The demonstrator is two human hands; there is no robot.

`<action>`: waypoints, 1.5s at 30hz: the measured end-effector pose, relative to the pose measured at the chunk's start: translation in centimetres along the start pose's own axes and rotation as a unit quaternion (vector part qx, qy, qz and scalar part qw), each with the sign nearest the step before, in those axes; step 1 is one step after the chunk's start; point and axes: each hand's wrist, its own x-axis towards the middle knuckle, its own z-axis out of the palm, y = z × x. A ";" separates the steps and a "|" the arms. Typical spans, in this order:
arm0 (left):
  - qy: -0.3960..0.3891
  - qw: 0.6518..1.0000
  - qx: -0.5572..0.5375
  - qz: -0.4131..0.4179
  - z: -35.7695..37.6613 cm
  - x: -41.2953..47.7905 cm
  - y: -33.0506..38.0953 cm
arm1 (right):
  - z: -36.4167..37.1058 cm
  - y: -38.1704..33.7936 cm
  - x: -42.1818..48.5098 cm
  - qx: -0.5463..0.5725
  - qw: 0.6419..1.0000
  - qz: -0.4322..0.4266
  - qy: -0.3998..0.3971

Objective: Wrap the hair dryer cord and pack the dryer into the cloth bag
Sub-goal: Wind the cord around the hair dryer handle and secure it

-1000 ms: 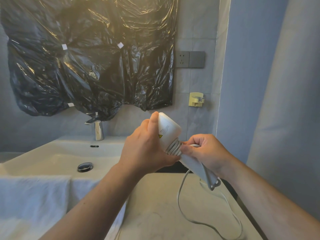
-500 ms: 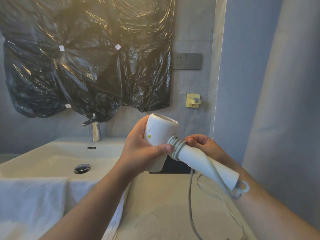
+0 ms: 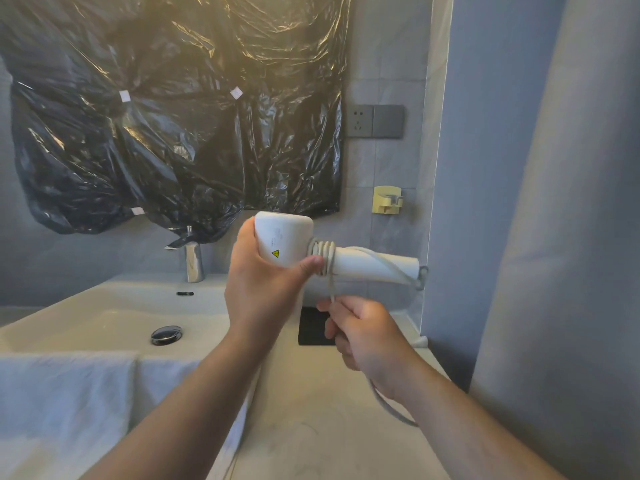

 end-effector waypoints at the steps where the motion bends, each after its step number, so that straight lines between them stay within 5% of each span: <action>1: 0.001 0.999 0.037 0.018 -0.2 0.2 -0.1 | -0.3 -0.3 0.0 -0.089 0.996 -0.024 0.001; 6: -0.057 0.986 0.144 0.061 -1.1 0.7 -0.3 | -2.6 -2.5 0.8 -0.431 0.893 -0.132 0.013; 8: -0.090 0.972 0.195 0.093 -1.3 0.6 -0.1 | -3.0 -3.4 0.8 -0.491 0.855 -0.166 0.009; 11: -0.125 0.959 0.234 0.104 -1.5 0.5 0.1 | -3.3 -4.6 0.7 -0.509 0.844 -0.166 0.006; 15: -0.166 0.959 0.208 0.095 -2.1 0.7 0.2 | -4.0 -5.2 1.0 -0.481 0.862 -0.160 -0.017; 23: -0.214 0.976 -0.030 0.013 -2.4 1.0 -0.6 | -5.7 -4.5 2.1 -0.193 0.975 -0.088 -0.064; 32: -0.224 0.974 -0.039 0.003 -2.2 0.4 -0.1 | -5.1 -4.0 2.4 -0.179 0.982 -0.061 -0.025; 40: -0.234 0.972 -0.007 -0.013 -1.9 0.5 -0.4 | -5.3 -3.3 2.3 -0.147 0.987 -0.018 -0.068; 45: -0.257 0.962 -0.066 -0.061 -2.4 0.4 -0.2 | -6.1 -2.6 2.1 0.002 0.991 -0.018 -0.136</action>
